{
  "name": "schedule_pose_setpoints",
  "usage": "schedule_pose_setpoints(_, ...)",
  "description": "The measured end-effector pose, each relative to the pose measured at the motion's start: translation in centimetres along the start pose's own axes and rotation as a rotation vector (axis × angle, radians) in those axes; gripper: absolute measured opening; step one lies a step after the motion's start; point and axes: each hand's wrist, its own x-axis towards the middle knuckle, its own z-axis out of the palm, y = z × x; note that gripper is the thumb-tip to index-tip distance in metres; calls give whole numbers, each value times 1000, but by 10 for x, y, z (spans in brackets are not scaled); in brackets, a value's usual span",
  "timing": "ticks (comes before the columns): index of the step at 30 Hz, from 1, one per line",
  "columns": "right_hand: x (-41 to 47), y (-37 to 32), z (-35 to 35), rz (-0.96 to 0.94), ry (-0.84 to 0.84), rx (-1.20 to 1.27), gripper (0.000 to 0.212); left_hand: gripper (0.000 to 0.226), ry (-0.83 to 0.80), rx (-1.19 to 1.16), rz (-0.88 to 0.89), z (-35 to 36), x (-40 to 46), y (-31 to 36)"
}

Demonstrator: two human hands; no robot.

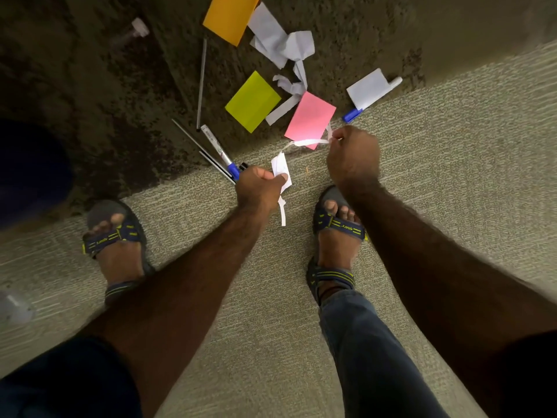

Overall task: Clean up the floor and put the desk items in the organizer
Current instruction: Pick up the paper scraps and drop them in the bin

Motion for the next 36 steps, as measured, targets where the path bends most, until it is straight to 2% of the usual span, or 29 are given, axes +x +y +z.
schedule_pose_setpoints(3, -14, -15, -5, 27, 33, 44, 24, 38, 11, -11, 22, -22, 1, -4)
schedule_pose_setpoints(11, -62, -62, -20, -79, 180, 201, 22, 37, 41, -137, 49, -97, -4, -7)
schedule_pose_setpoints(19, -109, -142, -49, -72, 308, 293, 21, 37, 102, -259, 88, -182, -23, -2)
schedule_pose_setpoints(26, -164, -242, -72, -294, 274, 426, 15, 33, 163, -400, 153, -274, -49, 11)
schedule_pose_setpoints(31, -208, -313, -79, -561, 299, 516, 13, 33, 273, -528, 232, -345, -78, 20)
schedule_pose_setpoints(36, -257, -372, -76, -832, 199, 533, 14, 37, 358, -605, 284, -417, -100, 13)
